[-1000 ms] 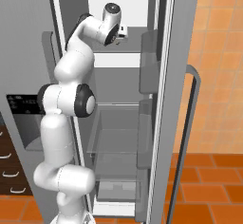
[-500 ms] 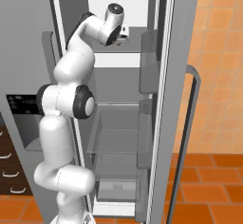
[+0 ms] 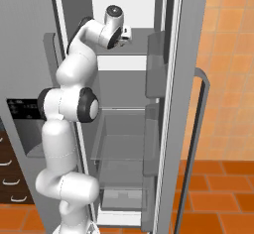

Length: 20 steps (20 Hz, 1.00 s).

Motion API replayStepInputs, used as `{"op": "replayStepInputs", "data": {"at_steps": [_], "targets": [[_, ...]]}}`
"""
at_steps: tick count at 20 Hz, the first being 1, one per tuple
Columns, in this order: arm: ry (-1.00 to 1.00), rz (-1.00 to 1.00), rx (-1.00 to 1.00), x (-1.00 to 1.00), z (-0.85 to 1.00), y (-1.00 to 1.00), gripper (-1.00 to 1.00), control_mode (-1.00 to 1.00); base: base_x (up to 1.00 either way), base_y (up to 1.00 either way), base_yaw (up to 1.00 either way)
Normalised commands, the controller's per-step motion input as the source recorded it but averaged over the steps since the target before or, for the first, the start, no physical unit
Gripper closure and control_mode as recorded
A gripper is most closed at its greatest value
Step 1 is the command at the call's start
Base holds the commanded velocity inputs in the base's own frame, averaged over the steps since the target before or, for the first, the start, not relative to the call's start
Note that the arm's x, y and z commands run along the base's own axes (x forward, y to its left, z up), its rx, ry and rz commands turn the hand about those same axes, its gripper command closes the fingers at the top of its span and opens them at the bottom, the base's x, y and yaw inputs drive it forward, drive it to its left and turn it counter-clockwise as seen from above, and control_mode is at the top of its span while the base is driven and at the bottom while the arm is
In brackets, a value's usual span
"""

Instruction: Place one avocado and one chicken drumstick in each tupperware on the nearby counter, to pack two identical lunches.

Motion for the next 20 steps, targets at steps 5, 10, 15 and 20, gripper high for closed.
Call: {"op": "replayStepInputs", "data": {"at_steps": [5, 10, 15, 20], "targets": [[0.00, -0.04, 0.00, 0.00, -0.02, 0.04, 1.00, -1.00, 0.00, 0.00, 0.00], [-0.01, 0.00, 0.00, 0.00, -0.01, -0.02, 1.00, -1.00, 0.00, 0.00, 0.00], [-0.12, 0.00, 0.03, -0.39, 0.00, -0.29, 1.00, -1.00, 0.00, 0.00, 0.00], [-0.13, 0.00, 0.05, -0.99, 0.00, -0.53, 1.00, -1.00, 0.00, 0.00, 0.00]]}}
